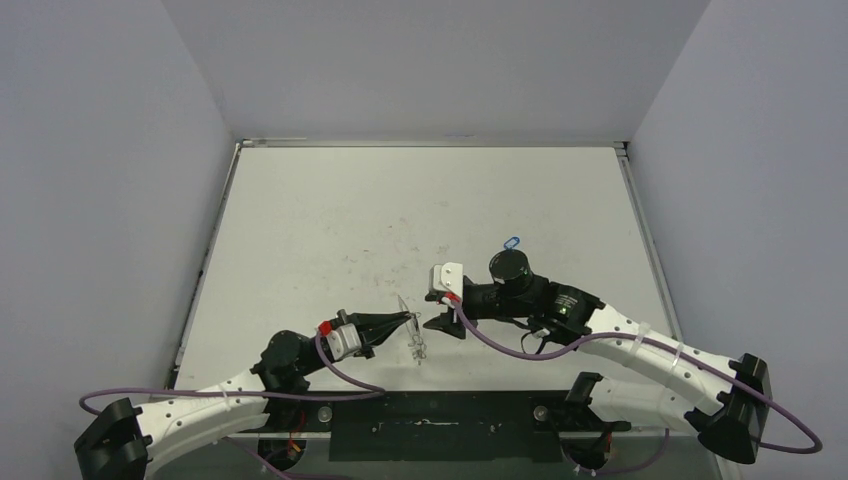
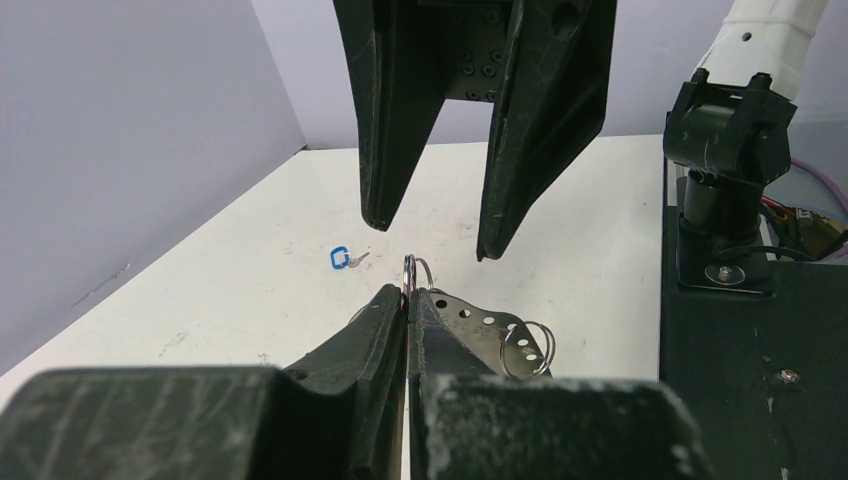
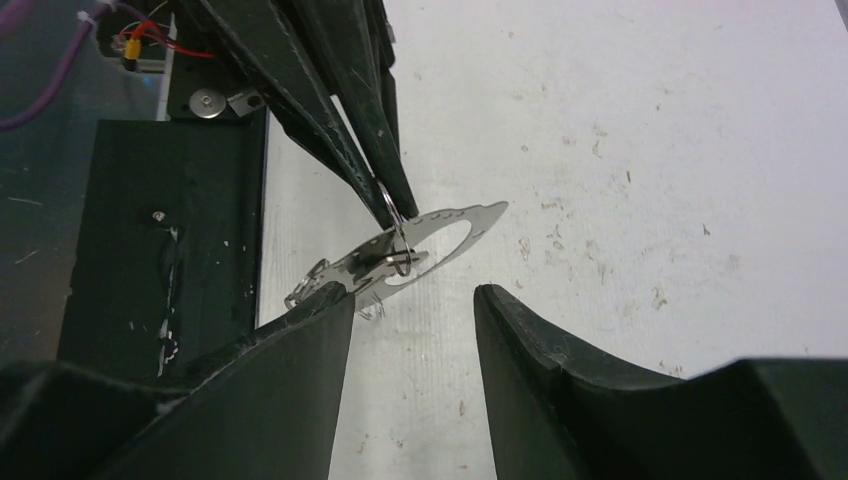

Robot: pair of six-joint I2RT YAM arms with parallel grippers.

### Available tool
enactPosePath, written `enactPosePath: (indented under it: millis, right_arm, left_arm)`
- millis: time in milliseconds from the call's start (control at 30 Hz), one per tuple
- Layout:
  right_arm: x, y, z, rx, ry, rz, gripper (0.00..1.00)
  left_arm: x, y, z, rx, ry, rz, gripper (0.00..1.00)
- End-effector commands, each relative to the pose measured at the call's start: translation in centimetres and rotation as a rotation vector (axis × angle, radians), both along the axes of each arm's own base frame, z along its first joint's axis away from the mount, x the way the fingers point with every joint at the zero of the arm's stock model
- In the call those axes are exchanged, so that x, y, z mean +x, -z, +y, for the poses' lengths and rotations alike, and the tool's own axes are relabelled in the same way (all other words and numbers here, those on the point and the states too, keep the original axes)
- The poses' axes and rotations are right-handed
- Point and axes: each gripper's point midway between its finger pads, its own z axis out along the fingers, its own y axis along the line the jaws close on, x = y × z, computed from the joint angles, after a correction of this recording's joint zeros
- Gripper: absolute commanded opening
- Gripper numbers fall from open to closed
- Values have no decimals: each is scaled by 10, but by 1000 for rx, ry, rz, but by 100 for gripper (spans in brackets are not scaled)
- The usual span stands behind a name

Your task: Put the keys on the keyring

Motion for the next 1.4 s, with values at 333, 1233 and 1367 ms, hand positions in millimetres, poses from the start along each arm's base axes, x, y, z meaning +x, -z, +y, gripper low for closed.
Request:
enactPosePath:
  millis: [333, 1233, 1367]
  right_arm:
    - [-10, -25, 35, 142, -159, -7, 38]
    - [14, -7, 13, -130, 36, 60, 0]
    - [14, -4, 12, -205, 39, 85, 0]
  left_arm:
    - [-4, -20, -4, -55, 33, -15, 0]
    - [6, -2, 6, 145, -48, -16, 31]
    - [6, -4, 3, 181, -34, -23, 32]
